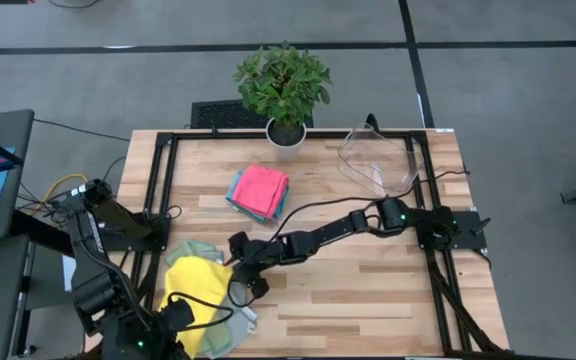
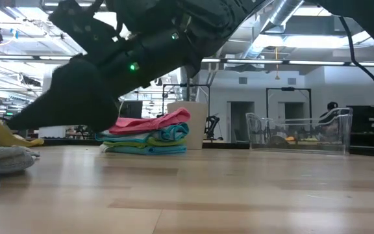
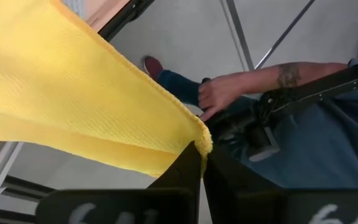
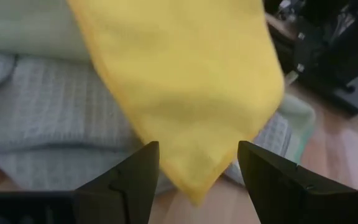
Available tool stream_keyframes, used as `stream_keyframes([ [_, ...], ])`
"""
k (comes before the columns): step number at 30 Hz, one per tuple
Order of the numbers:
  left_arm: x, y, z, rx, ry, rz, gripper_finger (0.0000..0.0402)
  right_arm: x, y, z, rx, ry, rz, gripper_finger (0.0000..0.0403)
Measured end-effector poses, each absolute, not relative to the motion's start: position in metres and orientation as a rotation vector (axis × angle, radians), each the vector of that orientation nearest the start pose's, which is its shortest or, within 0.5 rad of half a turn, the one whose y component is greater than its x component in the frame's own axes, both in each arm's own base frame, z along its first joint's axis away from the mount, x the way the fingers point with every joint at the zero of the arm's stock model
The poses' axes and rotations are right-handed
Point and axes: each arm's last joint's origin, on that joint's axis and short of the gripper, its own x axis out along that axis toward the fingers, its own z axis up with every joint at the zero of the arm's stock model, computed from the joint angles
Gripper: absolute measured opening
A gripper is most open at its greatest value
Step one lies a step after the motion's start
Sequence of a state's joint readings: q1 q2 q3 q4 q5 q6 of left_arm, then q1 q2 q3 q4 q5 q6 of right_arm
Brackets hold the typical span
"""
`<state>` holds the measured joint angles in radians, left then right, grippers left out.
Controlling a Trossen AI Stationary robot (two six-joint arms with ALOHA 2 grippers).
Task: Fold microfiber towels
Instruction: Fold the yellow microfiber towel
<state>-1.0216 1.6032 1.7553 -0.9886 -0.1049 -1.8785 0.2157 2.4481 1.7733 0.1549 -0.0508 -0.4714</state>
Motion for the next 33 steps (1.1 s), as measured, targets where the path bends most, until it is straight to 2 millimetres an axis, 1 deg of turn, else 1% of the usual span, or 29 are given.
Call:
stream_keyframes([
  [5,0.173,-0.277,0.392,-1.207,1.201,0.085,0.0002,0.523,0.117,0.118,-0.481,0.443,0.416,0.0244],
  [10,0.173,-0.277,0.392,-1.208,1.205,0.083,0.0002,0.520,0.128,0.110,-0.484,0.459,0.452,0.0244],
  [13,0.172,-0.277,0.393,-1.208,1.210,0.080,0.0002,0.519,0.133,0.110,-0.513,0.450,0.463,0.0244],
  [15,0.172,-0.277,0.393,-1.208,1.210,0.080,0.0002,0.519,0.134,0.111,-0.530,0.442,0.426,0.0244],
  [19,0.173,-0.278,0.394,-1.208,1.202,0.053,0.0002,0.522,0.129,0.114,-0.532,0.411,0.385,0.0244],
  [23,0.173,-0.279,0.394,-1.211,1.199,0.045,0.0002,0.524,0.124,0.115,-0.527,0.410,0.387,0.0244],
  [30,0.174,-0.280,0.396,-1.215,1.187,0.015,0.0002,0.523,0.128,0.116,-0.527,0.390,0.395,0.0244],
  [33,0.175,-0.281,0.397,-1.216,1.163,0.004,0.0002,0.524,0.127,0.116,-0.529,0.394,0.383,0.0235],
])
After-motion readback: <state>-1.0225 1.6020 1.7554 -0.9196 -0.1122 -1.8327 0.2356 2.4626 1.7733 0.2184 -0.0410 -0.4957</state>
